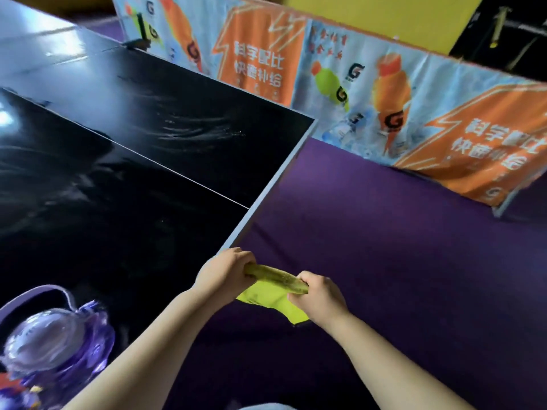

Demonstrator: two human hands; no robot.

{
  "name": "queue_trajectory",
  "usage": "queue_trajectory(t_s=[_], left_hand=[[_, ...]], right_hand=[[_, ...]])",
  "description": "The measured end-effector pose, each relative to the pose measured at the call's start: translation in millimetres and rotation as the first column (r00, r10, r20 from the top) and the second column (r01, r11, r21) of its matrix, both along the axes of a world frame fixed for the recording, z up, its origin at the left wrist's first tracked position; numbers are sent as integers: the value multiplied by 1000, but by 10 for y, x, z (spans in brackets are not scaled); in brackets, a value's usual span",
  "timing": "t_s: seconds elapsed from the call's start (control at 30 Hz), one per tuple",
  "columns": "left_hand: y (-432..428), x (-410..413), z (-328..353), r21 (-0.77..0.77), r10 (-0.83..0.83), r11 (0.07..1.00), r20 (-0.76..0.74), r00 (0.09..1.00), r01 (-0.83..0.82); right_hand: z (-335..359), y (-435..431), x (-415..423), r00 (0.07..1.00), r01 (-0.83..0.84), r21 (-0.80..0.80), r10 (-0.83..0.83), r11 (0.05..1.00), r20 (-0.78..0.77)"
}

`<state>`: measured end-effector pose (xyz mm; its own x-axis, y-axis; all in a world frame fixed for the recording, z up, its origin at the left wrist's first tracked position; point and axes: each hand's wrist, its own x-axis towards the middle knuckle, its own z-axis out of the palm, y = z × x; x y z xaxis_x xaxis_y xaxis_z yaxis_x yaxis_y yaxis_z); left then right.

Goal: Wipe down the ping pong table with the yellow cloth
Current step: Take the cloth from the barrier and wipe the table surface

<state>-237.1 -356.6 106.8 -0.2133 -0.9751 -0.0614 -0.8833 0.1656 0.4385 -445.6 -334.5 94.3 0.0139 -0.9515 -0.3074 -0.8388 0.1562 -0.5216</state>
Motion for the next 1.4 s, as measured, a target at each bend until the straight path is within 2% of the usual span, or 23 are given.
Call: queue_trajectory(t_s=[0.1, 0.2, 0.3, 0.4, 0.57, 0.7, 0.8, 0.9, 1.0, 1.13, 1.27, 1.37, 1.4], left_hand=[[-218, -23, -56, -16, 160, 987, -9, 987, -161], [-355, 26, -125, 68, 330, 943, -65, 942, -326], [-585, 155, -182, 147, 409, 907, -79, 909, -395], [-991, 346, -221, 132, 454, 887, -82, 887, -442], [-1749, 642, -199, 91, 509, 860, -137, 850, -501], [-2275, 871, -154, -2, 546, 831, -180, 818, -556], [-2508, 1059, -174, -36, 594, 785, -240, 768, -618], [-2572, 1266, -292, -21, 662, 726, -252, 706, -687], [-2503, 1468, -451, 45, 749, 652, -192, 634, -757], [-2285, 1618, -624, 144, 861, 508, -120, 494, -850], [-2103, 1634, -755, 223, 930, 368, -107, 353, -903], [-1974, 1570, -791, 254, 966, 258, -100, 240, -932], [-1921, 1542, -787, 245, 974, 217, -111, 195, -945]], right_hand=[[35, -506, -45, 986, -158, 25, 159, 987, -46], [-29, -933, 50, 959, -275, 62, 278, 959, -48], [-120, -1333, 215, 930, -362, 92, 366, 928, -27], [-166, -1810, 438, 891, -446, 97, 452, 890, -49], [-88, -2617, 787, 884, -455, 53, 458, 889, -90], [20, -3239, 1075, 874, -477, -67, 464, 877, -142], [22, -3526, 1338, 872, -487, -140, 472, 862, -128], [-91, -3677, 1627, 830, -558, -111, 551, 823, -88], [-240, -3750, 1901, 691, -721, 2, 720, 692, -59], [-517, -3703, 2184, 353, -926, 122, 934, 356, -50], [-905, -3652, 2444, 105, -988, 105, 992, 111, -63], [-1139, -3608, 2669, -179, -975, 165, 965, -149, -191], [-1222, -3600, 2748, -241, -961, 191, 944, -200, -224]])
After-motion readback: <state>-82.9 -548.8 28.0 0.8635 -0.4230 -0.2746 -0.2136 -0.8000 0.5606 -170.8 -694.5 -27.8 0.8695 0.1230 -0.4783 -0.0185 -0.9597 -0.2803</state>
